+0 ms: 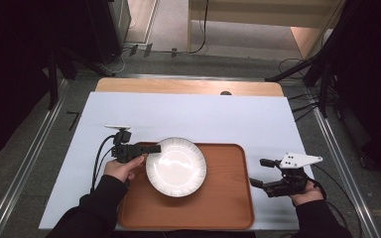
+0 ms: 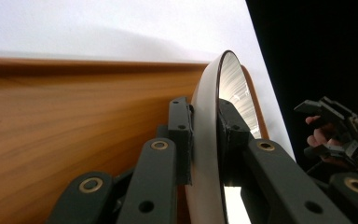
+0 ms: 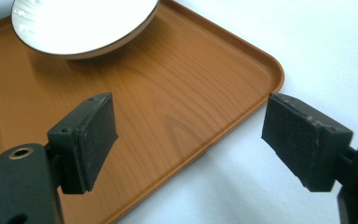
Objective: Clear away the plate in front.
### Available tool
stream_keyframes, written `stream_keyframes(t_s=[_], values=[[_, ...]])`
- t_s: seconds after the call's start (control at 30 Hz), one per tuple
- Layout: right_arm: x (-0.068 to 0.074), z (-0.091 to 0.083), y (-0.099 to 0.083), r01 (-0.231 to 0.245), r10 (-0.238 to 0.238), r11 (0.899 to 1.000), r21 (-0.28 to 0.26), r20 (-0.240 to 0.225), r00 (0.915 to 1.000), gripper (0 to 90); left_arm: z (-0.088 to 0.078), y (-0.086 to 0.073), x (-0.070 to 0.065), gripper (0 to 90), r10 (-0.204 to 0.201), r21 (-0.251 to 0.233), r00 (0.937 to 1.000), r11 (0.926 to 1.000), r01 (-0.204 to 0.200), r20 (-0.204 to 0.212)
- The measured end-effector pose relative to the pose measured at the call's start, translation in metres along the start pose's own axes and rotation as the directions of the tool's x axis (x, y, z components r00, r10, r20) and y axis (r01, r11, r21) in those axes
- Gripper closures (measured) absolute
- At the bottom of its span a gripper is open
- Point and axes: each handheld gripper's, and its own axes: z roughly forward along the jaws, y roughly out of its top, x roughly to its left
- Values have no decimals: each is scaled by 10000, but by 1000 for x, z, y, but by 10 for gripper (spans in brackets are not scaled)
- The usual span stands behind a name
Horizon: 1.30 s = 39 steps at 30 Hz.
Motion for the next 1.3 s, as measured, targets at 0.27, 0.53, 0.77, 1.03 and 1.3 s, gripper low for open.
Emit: stream_keyframes(t_s=[0.27,0.53,0.77,1.03,1.3], values=[[0,0,0,38,-38,10000,22,-24,10000,186,9,-3,2,795,-43,207,9999,9998,46,-165],[1,1,0,12,-12,10000,58,-72,10000,187,14,-5,2,806,180,427,9995,9989,-168,-276],[1,1,1,131,-130,9999,104,-89,9999,187,17,-6,0,823,576,734,9964,9959,-531,-617],[1,2,1,140,-139,9998,128,-80,9999,187,20,-8,-5,843,1361,1133,9829,9860,-1222,-1244],[2,2,1,178,-177,9998,83,-73,9998,187,21,-8,-6,844,1503,1206,9774,9838,-1329,-1490]])
